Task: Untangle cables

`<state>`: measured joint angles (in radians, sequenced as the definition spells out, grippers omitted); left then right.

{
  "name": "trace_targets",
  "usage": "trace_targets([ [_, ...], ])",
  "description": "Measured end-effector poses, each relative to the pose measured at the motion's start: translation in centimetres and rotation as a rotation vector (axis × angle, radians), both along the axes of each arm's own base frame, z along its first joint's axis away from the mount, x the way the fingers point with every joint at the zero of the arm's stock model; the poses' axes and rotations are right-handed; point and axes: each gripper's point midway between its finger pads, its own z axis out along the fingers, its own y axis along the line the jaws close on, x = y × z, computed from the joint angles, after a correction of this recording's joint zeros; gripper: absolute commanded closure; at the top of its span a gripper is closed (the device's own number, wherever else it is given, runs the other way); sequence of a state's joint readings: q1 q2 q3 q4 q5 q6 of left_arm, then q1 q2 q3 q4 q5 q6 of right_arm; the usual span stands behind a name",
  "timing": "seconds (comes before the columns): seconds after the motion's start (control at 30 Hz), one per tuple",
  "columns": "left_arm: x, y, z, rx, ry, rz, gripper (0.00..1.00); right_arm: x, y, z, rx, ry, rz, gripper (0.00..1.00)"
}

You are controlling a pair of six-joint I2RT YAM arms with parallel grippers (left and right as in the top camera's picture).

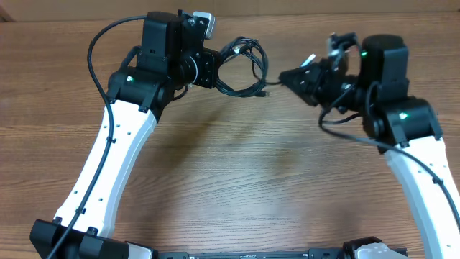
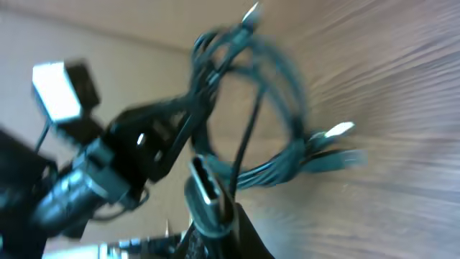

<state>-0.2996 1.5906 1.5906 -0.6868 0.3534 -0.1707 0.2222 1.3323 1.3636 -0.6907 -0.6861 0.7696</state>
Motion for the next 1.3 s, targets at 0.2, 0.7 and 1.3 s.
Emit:
trace_targets([
  [0.2, -1.1, -1.3, 0.3, -0.146, 0.118, 0.014, 0.96, -1.0, 3.8, -0.9, -0.06, -0.026, 0.047, 0.96],
  [0.7, -4.8, -4.5, -0.5, -0.173, 0.225, -0.13, 0.96, 1.9, 5.5, -10.6, -0.263, 0.127, 0.04, 0.25],
  [1.3, -6.1, -5.2, -0.4, -0.046, 0.032, -0.405, 0.96, 1.1, -1.0, -4.2, -0.177, 0.055, -0.084, 0.59],
])
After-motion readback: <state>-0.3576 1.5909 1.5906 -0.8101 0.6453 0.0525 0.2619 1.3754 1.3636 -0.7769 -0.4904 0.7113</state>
